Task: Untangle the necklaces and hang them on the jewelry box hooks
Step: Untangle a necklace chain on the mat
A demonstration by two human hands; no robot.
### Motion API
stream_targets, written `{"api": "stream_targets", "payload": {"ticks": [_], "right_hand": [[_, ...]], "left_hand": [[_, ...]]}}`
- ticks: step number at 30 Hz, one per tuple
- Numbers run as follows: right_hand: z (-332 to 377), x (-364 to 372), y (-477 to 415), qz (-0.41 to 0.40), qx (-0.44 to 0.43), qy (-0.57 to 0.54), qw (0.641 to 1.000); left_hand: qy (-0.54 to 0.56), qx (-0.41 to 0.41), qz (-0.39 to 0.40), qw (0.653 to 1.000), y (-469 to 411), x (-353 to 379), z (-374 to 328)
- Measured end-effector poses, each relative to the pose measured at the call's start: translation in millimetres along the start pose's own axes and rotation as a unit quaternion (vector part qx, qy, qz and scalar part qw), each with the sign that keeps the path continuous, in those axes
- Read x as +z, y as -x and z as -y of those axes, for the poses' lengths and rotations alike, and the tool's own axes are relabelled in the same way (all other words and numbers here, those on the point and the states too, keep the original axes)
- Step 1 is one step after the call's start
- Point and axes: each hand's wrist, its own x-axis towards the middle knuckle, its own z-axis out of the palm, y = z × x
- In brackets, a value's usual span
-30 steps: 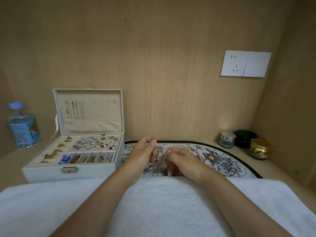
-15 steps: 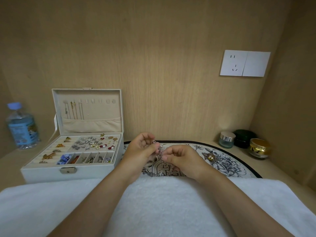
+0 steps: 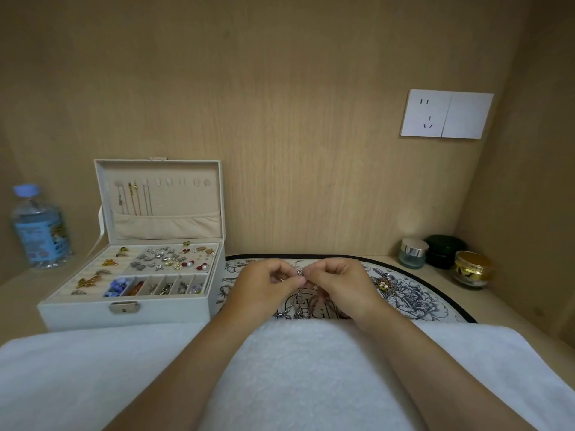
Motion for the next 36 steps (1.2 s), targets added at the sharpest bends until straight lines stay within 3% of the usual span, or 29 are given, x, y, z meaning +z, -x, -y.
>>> {"api": "stream_targets", "payload": {"ticks": [4,11,16,22,26,29,32,36], "right_hand": [[1.3,-1.2,0.3,0.004,-0.002,0.038,0.999],[-2.7,2.2,-2.6,-0.012,-0.005,0.080,0.997],[-4.0,-1.5,-5.0,-0.066,-0.036,0.106,0.992],[-5.2,-4.8,-4.0,0.044,0.046,0.041,0.997],[-7.2,-7.0,-6.2,0.034,0.037,0.034,0.998],[-7.9,-11.1,-6.4,0.050,0.008,0.123,0.991],[-9.3,-12.1,-7.1,0.072,-0.034,0.296,0.952],[-5.8,-13.5,-6.6,0.060,-0.065,0.393,0.915]], "left_hand": [[-0.028,-0.011,-0.015,0.999,-1.0,-1.2,2.6],[-0.124,0.045,-0.014,0.991,2.3,-6.1,-4.5],[-0.043,0.019,0.015,0.999,-1.1,-2.7,4.5],[0.023,0.012,0.033,0.999,-3.0,-1.8,6.6],[-0.017,0.032,0.037,0.999,-3.3,-6.9,6.9],[-0.127,0.094,0.056,0.986,-1.8,-13.1,7.7],[-0.275,0.166,0.072,0.944,-1.8,-13.9,5.8],[-0.314,0.188,0.061,0.929,0.9,-12.8,0.4]]}}
